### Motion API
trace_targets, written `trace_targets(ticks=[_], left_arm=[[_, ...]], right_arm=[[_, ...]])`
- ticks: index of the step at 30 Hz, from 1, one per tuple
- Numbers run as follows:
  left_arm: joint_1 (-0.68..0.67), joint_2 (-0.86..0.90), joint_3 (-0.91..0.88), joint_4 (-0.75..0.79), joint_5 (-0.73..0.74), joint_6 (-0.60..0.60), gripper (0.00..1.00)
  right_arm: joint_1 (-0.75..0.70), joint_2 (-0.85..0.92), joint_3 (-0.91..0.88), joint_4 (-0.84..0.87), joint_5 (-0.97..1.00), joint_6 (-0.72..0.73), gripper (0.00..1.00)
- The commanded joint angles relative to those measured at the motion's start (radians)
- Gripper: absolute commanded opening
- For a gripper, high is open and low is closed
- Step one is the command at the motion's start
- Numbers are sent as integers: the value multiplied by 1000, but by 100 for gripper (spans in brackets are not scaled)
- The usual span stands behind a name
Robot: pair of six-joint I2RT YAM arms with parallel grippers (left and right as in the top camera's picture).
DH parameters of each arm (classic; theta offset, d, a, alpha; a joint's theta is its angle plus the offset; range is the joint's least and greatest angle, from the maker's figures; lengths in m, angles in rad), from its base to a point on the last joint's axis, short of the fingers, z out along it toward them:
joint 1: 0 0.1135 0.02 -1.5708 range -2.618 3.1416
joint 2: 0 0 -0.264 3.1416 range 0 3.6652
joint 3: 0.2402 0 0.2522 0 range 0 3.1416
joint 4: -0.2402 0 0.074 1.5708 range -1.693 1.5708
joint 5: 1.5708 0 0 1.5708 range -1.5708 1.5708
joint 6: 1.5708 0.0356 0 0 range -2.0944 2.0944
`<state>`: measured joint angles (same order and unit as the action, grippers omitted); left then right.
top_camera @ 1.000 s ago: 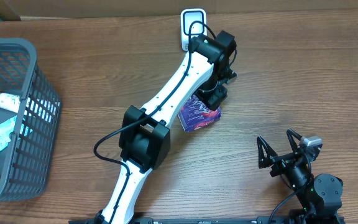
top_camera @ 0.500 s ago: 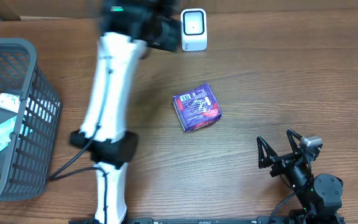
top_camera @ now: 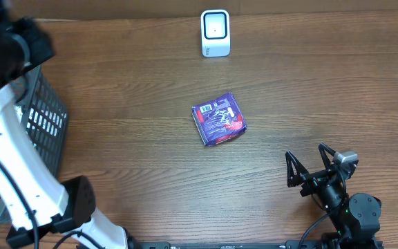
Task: Scan the item barcode
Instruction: 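Move the left gripper back down into the basket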
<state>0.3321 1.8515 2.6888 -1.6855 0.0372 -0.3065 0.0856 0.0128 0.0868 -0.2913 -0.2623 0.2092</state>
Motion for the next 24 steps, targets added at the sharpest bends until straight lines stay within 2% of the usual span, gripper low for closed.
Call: trace_targets(ticks=[1,5,10,17,22,24], left_arm=[[129,-18,-102,-4,-43,-76,49],[272,-17,-185,16,-48,-84,49],[382,-17,-248,39,-9,-113,48],[422,-17,-323,76,7,-106,50],[423,-17,-446,141,-38,-90,50],[423,-17,-507,195,-43,-47,52]], right_arm=[[5,-10,11,-26,-1,-1,100],[5,-10,11,-26,-1,-1,100],[5,-10,11,-26,-1,-1,100],[5,-10,11,-26,-1,-1,100],[5,-10,11,-26,-1,-1,100],[5,-10,11,-26,-1,-1,100]])
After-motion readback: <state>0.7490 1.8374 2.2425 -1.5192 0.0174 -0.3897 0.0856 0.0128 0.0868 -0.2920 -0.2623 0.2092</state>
